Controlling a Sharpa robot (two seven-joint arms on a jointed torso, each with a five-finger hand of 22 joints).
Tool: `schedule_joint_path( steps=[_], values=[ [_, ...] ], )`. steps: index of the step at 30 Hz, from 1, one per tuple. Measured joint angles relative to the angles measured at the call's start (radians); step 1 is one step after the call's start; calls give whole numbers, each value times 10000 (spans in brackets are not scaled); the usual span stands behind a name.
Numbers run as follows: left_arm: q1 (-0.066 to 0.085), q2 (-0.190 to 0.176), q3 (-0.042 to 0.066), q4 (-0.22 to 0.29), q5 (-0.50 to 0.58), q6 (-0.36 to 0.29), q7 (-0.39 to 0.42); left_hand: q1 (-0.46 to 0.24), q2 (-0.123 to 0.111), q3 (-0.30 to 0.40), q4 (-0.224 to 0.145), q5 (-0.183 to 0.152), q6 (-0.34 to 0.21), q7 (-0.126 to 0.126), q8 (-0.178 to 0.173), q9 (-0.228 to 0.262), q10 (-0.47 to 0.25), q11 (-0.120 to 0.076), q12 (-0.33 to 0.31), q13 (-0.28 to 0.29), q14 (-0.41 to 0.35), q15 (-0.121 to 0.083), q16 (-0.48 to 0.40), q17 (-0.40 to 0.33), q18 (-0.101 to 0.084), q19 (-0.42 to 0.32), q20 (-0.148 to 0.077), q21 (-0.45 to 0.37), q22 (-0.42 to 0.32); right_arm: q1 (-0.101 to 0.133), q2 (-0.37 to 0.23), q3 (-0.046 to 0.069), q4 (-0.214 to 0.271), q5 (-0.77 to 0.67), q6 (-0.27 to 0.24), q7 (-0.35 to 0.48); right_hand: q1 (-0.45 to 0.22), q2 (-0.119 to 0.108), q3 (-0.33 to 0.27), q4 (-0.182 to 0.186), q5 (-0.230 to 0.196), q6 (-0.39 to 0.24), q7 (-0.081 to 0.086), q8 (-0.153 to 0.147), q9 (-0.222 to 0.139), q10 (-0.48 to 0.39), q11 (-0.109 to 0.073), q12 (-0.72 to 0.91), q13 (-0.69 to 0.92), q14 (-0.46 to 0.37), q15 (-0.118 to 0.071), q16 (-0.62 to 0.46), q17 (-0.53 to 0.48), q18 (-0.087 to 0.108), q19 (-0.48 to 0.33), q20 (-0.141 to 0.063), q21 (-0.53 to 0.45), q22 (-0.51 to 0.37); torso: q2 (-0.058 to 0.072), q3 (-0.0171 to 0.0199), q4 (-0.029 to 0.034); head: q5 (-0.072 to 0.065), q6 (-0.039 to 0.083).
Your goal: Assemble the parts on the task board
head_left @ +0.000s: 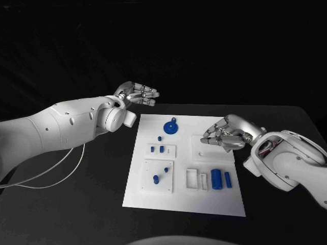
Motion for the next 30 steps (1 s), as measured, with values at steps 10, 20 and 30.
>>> schedule_joint_path(
  steps=[10,20,30],
  values=[
    [-141,-407,1,505,22,15,312,-50,50,30,-30,0,51,-51,0,0,600,-211,0,0,615,-220,40,123,-2,267,-266,208,110,-8,-929,72,92,1916,1885,-1745,-569,661,-2907,542,2735,-129,-227,26,3107,917,-128,2259,3819,-32,-33,1853,2839,-130,15,-15,2164,1128,-64,35,-37,-277,39],
    [-235,-685,0,947,31,44,588,-172,10,2,-58,0,79,-79,0,0,603,-214,0,0,625,-229,46,155,-111,266,-266,247,146,-168,-1251,40,331,2837,3204,-3684,-416,1398,-4566,445,2944,-178,-256,-35,3778,1107,-113,1739,4551,97,-48,1716,3365,-131,15,-13,2231,1192,-164,22,-88,-404,12],
    [-300,-715,0,1008,37,68,698,-212,51,-83,-83,0,78,-78,0,0,603,-213,0,0,624,-229,46,181,-111,266,-266,358,180,-265,-1158,-12,587,2944,3719,-4414,-486,1468,-4647,619,2911,-202,-230,-35,3554,1235,-98,1738,4802,130,-80,1846,3614,-130,14,-12,2582,1191,-210,-12,-90,-410,-35]
  ],
)
